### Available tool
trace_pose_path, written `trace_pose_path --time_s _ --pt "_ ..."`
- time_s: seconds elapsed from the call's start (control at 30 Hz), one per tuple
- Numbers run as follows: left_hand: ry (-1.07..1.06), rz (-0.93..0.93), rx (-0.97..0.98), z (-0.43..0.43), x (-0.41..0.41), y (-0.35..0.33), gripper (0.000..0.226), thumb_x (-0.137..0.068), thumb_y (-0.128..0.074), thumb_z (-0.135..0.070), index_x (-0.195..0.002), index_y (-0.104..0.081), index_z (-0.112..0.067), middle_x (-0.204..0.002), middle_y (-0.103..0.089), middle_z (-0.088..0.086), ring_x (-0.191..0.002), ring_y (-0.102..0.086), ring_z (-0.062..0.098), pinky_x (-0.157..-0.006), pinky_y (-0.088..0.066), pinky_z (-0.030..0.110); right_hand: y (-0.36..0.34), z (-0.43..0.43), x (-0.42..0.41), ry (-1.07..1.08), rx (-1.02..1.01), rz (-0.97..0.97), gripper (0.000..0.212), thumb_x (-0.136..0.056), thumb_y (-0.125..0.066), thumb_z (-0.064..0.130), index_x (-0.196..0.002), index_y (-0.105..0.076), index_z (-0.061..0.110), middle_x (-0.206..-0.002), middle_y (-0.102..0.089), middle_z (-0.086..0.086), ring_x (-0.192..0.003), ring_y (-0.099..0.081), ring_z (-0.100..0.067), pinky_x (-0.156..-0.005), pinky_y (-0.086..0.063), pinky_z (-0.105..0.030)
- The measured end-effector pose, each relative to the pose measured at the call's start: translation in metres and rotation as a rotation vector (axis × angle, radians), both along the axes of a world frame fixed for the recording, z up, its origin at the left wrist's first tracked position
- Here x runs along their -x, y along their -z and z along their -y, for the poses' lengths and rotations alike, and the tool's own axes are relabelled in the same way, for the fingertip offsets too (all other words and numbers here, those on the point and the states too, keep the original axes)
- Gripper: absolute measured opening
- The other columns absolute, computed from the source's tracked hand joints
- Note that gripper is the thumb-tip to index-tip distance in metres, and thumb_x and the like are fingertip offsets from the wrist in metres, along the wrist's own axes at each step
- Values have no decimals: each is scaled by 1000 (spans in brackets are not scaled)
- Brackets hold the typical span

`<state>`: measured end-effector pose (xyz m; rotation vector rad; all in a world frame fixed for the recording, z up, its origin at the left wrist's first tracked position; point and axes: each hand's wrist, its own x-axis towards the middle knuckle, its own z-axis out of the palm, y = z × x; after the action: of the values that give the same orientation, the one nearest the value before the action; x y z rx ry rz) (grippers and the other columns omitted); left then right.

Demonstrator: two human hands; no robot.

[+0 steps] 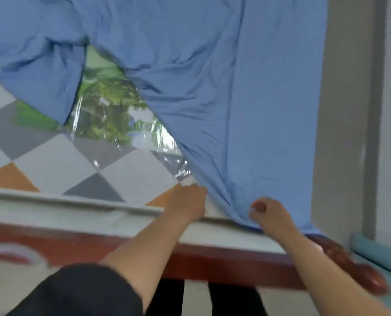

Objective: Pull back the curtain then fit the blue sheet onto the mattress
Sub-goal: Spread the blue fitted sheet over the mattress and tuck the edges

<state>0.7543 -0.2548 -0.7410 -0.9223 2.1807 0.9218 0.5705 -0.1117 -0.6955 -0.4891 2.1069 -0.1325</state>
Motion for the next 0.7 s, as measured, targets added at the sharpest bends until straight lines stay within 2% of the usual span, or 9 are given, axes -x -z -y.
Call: trace_pose_path --time_s 0.07,0.13,0.23,0.3,0.37,0.43,0.5,0.6,0.7 --pt "192 54 62 -5 0 48 33 -86 -56 -15 -119 -54 -18 -112 -55 7 -103 -58 32 -82 -46 39 65 -3 -13 -103 -82 -13 22 -84 -68 32 -102 -60 23 -93 -66 2 -90 -62 -21 -73 -40 -26" --pt "306 56 124 -7 -3 85 47 -81 -57 -8 -127 -50 -16 -115 -52 7 -106 -53 31 -85 -46 40 116 -8 -28 -321 -197 -7 39 -86 -61 43 -118 -49 23 -108 -60 1 -99 -57 -21 -77 -46 -31" --pt "299 71 186 -9 -6 131 55 -83 -57 -12 -136 -46 -20 -126 -47 5 -115 -48 29 -87 -43 40 171 -14 -37 -568 -284 -178 61 -84 -61 48 -134 -36 24 -125 -46 -4 -117 -47 -26 -84 -47 -38" --pt "242 14 253 -14 -7 156 56 -85 -54 -15 -140 -43 -21 -134 -45 3 -122 -47 29 -89 -43 41 194 -15 -40 -639 -260 -300 52 -85 -59 34 -132 -40 23 -125 -45 -6 -117 -46 -29 -85 -46 -37" --pt "240 -176 423 -17 -8 171 59 -80 -61 -17 -138 -51 -18 -137 -52 6 -121 -54 32 -89 -46 42 202 -10 -38 -623 -220 -357 35 -88 -51 19 -124 -51 19 -122 -49 -7 -114 -48 -32 -87 -45 -37" --pt "290 -367 556 -17 -5 183 57 -78 -66 -24 -134 -59 -15 -136 -57 12 -122 -57 34 -92 -46 45 204 -6 -30 -599 -170 -301 27 -89 -48 11 -113 -58 15 -119 -56 -9 -111 -52 -32 -87 -44 -35" --pt "312 -484 619 -14 6 189 55 -81 -65 -31 -133 -59 -14 -137 -56 15 -127 -52 36 -97 -42 48 199 -7 -22 -575 -134 -175 19 -92 -49 12 -108 -58 13 -114 -61 -11 -107 -59 -31 -79 -43 -31" --pt "234 -497 709 -8 30 184 50 -80 -66 -31 -127 -63 -14 -132 -59 13 -126 -49 33 -101 -40 49 184 -6 0 -567 -121 -2 16 -94 -52 28 -104 -57 16 -111 -64 -12 -101 -62 -33 -73 -40 -29" --pt "324 -428 720 8 50 174 32 -72 -69 -18 -104 -73 -14 -105 -68 8 -102 -61 31 -91 -42 43 173 -4 24 -502 -155 189 15 -87 -52 19 -102 -54 18 -113 -63 -8 -94 -58 -28 -74 -40 -27"
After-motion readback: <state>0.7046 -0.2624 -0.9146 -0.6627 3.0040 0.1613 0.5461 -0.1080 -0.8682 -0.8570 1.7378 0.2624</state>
